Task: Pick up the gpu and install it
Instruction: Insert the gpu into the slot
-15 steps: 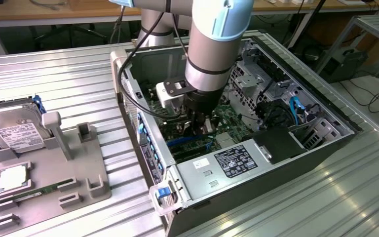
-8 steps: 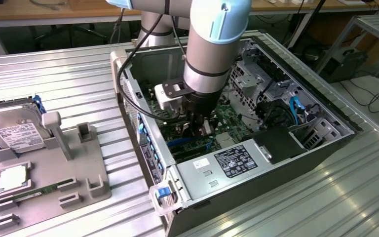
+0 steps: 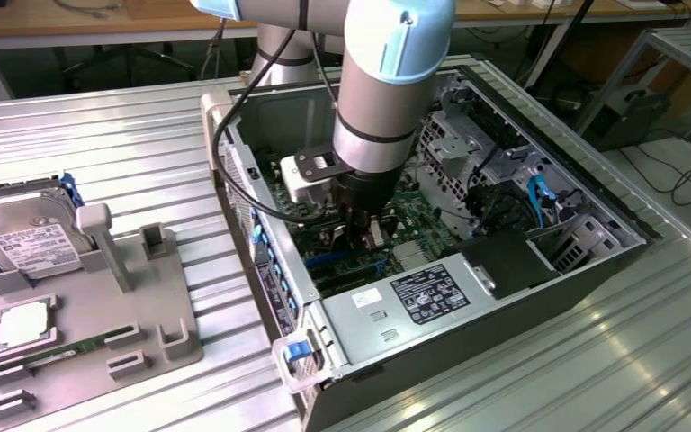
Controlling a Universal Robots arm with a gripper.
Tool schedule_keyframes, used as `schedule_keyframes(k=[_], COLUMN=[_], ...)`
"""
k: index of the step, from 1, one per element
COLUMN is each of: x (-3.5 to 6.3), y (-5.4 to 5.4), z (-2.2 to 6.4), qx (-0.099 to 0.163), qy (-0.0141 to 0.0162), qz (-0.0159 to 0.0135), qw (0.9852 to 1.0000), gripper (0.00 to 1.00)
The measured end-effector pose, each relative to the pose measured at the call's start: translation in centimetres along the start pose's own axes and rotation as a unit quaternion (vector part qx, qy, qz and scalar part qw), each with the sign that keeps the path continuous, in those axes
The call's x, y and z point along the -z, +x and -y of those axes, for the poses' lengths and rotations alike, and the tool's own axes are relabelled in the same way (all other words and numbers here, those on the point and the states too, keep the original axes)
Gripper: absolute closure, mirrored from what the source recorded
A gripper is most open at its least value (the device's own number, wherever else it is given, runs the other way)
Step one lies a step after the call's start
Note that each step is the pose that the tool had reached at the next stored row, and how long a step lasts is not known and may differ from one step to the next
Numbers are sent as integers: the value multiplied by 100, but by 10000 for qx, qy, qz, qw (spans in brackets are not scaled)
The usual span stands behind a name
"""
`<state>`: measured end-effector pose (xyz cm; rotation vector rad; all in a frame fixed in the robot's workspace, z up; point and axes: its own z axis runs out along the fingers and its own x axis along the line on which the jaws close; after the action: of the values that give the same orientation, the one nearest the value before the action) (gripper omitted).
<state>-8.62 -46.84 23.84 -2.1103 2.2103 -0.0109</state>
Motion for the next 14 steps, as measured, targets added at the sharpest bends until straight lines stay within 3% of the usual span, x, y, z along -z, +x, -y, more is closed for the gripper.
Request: schedule_keyframes(k=[3, 6, 14], x=[-1, -2, -2], y=[1, 1, 35], z=[1, 10, 13], qx=[0, -2, -2], qy=[-3, -32, -37], qz=[1, -1, -1], qw=[10000, 10000, 10000], gripper=[72, 72, 72])
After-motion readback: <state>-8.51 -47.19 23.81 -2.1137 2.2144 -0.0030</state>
